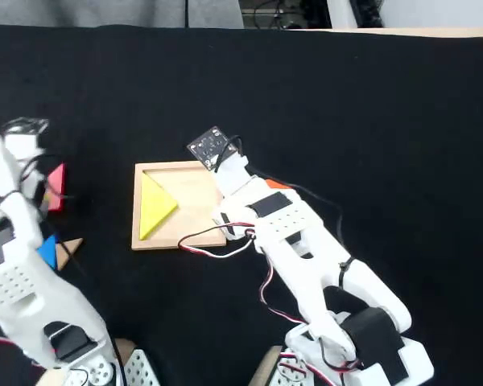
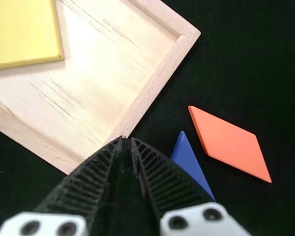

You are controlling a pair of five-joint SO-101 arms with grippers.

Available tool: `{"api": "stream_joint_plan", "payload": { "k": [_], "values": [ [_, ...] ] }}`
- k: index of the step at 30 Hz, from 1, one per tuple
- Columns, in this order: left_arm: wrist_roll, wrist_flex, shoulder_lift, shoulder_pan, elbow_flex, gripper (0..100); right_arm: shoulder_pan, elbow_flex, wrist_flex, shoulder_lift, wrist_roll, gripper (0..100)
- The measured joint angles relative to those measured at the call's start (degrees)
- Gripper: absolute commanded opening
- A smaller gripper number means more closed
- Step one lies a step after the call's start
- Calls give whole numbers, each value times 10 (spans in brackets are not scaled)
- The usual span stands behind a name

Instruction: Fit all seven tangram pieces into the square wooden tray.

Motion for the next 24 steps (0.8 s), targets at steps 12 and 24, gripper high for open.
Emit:
{"api": "stream_joint_plan", "payload": {
  "k": [12, 24],
  "values": [
    [128, -70, 0, 154, -32, 29, 0, 0, 0, 0, 0, 15],
    [-93, 128, -2, 83, -223, 456, 0, 0, 0, 0, 0, 15]
  ]
}}
